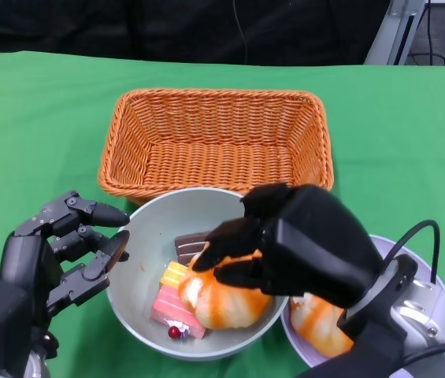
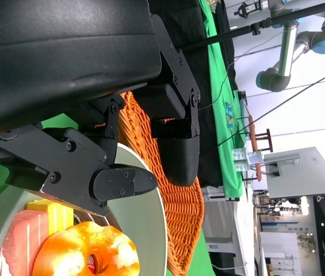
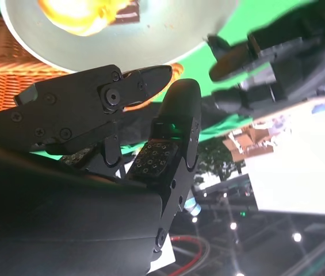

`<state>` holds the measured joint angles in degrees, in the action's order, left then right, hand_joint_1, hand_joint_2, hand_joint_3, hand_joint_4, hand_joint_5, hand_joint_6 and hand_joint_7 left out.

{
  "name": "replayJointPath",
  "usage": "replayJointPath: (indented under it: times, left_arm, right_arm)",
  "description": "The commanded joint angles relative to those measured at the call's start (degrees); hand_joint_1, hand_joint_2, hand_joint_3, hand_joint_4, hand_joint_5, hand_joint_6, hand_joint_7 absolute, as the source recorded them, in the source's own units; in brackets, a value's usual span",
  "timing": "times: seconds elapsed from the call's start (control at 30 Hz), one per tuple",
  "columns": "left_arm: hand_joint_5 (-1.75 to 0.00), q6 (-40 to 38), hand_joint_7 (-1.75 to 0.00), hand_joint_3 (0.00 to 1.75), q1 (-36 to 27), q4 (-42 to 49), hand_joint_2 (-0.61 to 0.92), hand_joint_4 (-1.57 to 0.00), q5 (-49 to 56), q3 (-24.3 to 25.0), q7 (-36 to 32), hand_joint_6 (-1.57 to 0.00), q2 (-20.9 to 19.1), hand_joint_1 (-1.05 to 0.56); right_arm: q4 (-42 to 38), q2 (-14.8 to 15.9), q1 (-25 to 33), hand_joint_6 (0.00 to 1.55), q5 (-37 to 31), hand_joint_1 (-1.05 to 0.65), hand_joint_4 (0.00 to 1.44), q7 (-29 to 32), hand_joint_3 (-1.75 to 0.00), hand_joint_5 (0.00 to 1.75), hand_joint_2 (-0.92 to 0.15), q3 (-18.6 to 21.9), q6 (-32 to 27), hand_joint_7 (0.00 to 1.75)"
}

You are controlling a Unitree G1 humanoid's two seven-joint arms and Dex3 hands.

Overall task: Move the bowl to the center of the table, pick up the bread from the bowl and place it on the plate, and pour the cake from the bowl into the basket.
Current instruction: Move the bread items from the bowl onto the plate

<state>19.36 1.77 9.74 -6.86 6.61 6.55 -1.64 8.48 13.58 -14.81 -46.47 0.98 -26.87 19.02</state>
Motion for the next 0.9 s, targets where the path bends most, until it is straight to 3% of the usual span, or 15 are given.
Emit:
replayJointPath:
  times: [0.03,0.13,0.23,0.4,0.5,0.9]
  left_arm:
    - [-1.40,0.44,-1.01,0.52,-0.40,-0.62,0.74,-0.67,1.31,0.12,-0.71,-0.81,-0.79,-0.12]
    - [-1.43,0.51,-1.03,0.53,-0.38,-0.60,0.75,-0.66,2.10,0.19,-0.94,-0.80,-0.79,-0.13]
    - [-1.42,1.21,-1.05,0.54,-0.13,-0.06,0.74,-0.66,2.50,0.29,-0.81,-0.79,-0.76,-0.14]
    - [-1.35,1.88,-1.04,0.59,0.24,0.62,0.70,-0.70,2.38,0.36,-0.43,-0.79,-0.78,-0.13]
    - [-1.35,3.74,-1.03,0.59,0.86,2.27,0.69,-0.69,3.14,0.38,-0.72,-0.78,-0.94,-0.19]
    - [-1.34,2.24,-1.03,0.59,0.42,1.14,0.71,-0.72,0.97,0.35,-0.13,-0.80,-0.34,-0.11]
  right_arm:
    - [2.28,1.26,0.78,0.94,-2.73,-0.33,0.76,-5.68,-0.06,0.74,-0.92,-1.19,-3.30,0.17]
    - [3.22,0.79,1.26,0.88,-7.80,-0.41,0.81,-7.68,-0.01,0.34,-0.91,-3.06,-6.13,0.03]
    - [3.24,0.00,1.92,0.83,-13.32,-0.48,0.83,-7.10,0.00,0.14,-0.89,-5.11,-8.45,0.00]
    - [1.35,-1.60,2.86,0.68,-26.62,-0.64,0.72,-4.59,-0.02,0.03,-0.92,-10.41,-14.34,0.00]
    - [-0.06,-2.83,3.25,0.54,-31.02,-0.75,0.55,-2.82,-0.04,0.00,-0.92,-12.44,-17.13,0.00]
    - [-5.60,-4.74,2.65,0.41,-38.41,-0.80,0.35,-3.08,-0.07,0.00,-0.91,-17.20,-23.36,0.00]
